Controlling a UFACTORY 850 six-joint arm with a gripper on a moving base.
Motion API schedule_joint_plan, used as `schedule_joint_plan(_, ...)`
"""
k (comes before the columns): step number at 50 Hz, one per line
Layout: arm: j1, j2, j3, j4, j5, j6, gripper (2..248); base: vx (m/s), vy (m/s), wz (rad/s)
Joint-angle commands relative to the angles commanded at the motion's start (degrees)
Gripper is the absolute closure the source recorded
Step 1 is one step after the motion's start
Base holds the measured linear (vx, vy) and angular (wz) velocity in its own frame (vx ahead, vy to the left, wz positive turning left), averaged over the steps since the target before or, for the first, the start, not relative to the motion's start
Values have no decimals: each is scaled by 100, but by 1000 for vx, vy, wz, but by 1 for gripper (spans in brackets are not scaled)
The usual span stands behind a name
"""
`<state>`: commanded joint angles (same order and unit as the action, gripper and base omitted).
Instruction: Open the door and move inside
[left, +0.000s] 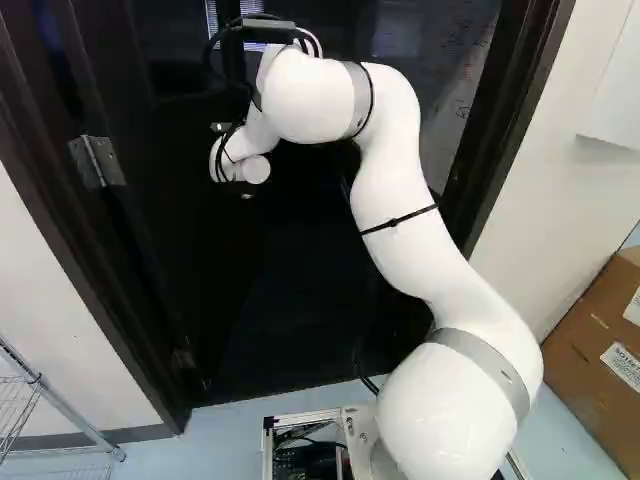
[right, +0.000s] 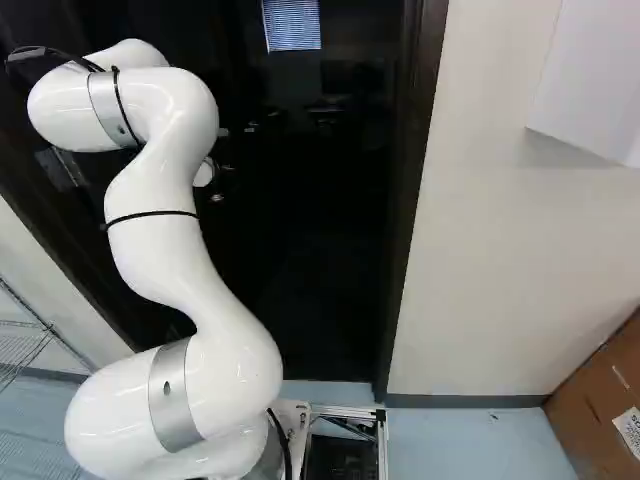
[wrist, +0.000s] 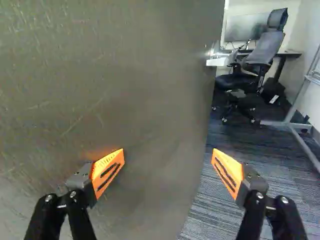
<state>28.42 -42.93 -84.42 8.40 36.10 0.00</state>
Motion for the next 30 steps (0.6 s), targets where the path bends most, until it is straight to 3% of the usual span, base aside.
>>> schedule_joint_plan(30,280,-305,-424,-14,0,0,3,0,0,0)
